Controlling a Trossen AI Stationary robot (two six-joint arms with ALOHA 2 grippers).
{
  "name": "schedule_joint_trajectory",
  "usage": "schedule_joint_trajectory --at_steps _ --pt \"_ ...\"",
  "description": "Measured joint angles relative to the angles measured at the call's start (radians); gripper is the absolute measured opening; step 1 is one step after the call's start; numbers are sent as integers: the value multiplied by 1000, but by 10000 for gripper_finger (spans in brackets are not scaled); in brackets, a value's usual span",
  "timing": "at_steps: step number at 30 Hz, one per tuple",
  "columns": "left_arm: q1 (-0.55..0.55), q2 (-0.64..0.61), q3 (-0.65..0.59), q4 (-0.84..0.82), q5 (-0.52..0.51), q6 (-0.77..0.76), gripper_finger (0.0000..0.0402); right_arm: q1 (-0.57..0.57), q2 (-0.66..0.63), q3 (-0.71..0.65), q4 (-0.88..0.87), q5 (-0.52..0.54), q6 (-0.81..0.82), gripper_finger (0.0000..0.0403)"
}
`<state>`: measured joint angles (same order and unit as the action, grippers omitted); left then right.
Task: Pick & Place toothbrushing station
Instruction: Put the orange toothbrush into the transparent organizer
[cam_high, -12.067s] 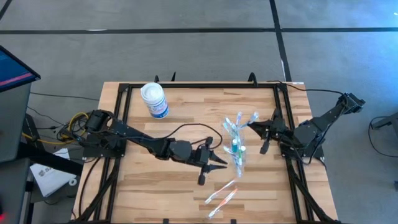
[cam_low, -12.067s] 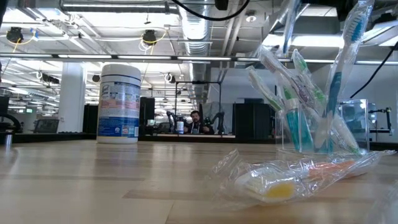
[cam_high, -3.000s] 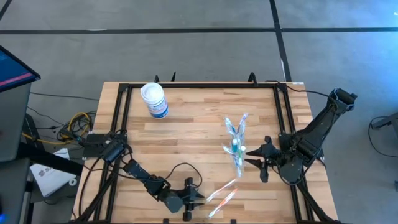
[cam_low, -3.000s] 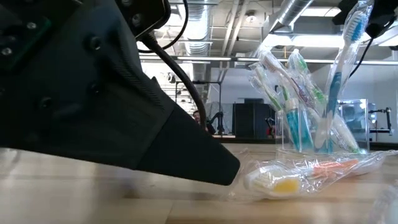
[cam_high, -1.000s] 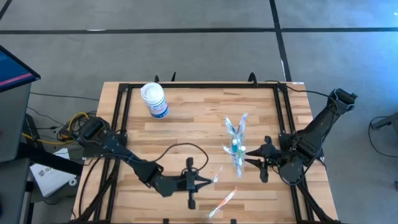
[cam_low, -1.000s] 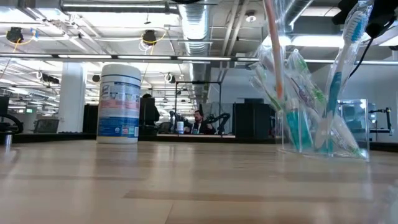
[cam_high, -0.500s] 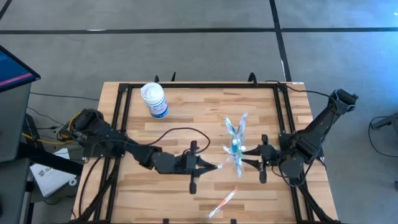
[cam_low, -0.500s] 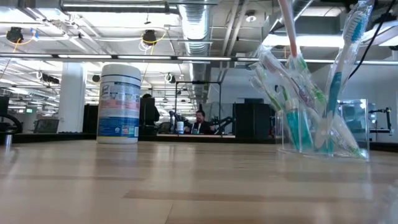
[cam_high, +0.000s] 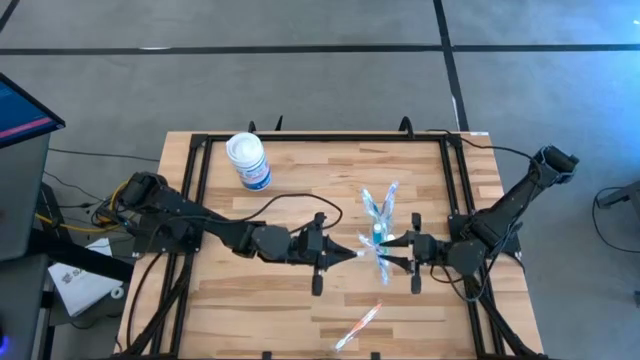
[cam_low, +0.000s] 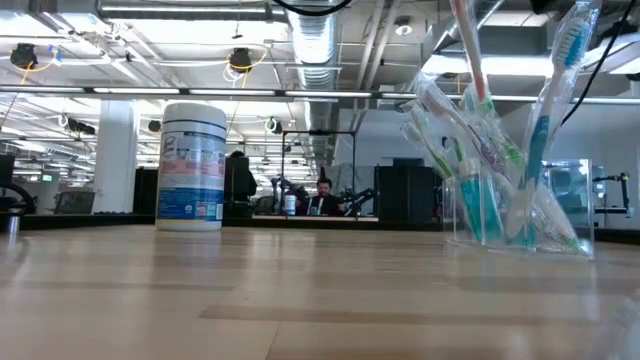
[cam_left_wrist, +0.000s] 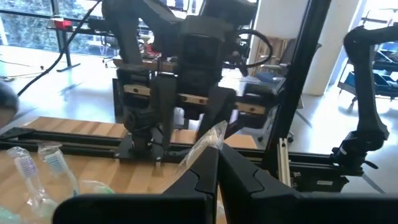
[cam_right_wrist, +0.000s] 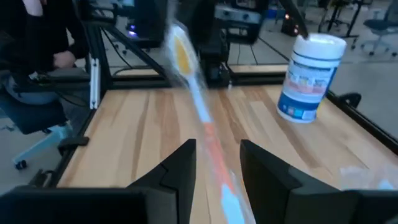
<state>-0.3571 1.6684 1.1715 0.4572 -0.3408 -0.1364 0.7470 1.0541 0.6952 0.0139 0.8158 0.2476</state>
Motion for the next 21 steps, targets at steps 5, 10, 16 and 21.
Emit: schedule_joint_trajectory --at_steps 5,10,16,21 --pt "6 0 0 0 8 0 0 -17 36 0 62 -10 -59 115" --pt "6 0 0 0 14 0 0 -34 64 0 106 -7 -101 115" --pt "6 0 0 -1 15 0 0 -62 65 0 109 -19 -101 115" --pt "6 0 0 -1 15 0 0 -78 65 0 122 -72 -101 115"
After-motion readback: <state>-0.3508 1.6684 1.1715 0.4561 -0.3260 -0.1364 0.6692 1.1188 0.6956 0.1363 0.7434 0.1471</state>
